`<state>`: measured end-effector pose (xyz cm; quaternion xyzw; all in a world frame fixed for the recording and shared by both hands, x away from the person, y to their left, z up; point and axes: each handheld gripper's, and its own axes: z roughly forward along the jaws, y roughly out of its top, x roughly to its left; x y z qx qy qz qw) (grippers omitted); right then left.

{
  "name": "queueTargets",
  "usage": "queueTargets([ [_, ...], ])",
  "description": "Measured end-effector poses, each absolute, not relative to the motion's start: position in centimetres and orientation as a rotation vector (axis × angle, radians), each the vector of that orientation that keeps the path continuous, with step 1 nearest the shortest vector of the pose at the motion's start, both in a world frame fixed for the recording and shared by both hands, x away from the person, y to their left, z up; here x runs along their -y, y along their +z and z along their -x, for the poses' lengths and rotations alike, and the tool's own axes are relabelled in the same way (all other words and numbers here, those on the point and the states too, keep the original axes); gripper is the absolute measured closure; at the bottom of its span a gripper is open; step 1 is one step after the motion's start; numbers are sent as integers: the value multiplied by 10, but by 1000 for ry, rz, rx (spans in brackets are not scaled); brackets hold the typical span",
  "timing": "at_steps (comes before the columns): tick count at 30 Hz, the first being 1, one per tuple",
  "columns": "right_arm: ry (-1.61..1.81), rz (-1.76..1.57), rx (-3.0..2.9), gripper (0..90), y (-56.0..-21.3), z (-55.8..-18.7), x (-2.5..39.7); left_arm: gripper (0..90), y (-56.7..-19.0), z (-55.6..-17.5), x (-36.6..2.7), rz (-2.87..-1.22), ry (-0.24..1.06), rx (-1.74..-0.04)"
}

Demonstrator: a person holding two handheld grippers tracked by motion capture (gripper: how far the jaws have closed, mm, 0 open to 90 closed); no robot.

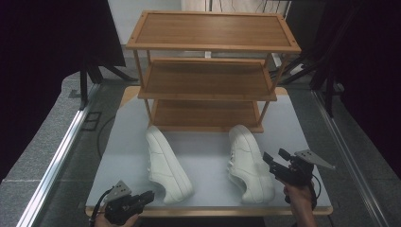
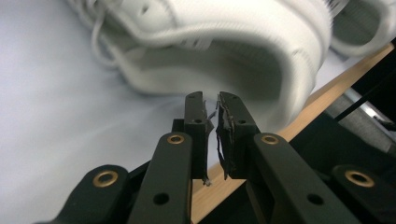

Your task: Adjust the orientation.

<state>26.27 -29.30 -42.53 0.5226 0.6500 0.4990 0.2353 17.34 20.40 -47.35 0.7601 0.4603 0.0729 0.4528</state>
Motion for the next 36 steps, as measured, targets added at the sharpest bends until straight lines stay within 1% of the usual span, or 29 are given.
queueTargets([
  [5,1365,-1447,-1790,304,-427,-263,294,833,-475,-185,-191,-1911,157,-1124],
  [15,1387,-1466,-1761,317,-425,-262,300,847,-465,-205,-166,-1974,172,-1092],
  [21,1402,-1458,-1754,319,-420,-260,300,837,-459,-211,-160,-1996,178,-1081],
  [32,1396,-1463,-1755,323,-421,-261,299,835,-458,-224,-148,-2001,176,-1058],
  [36,1392,-1463,-1766,337,-422,-261,299,836,-457,-228,-145,-2003,170,-1047],
])
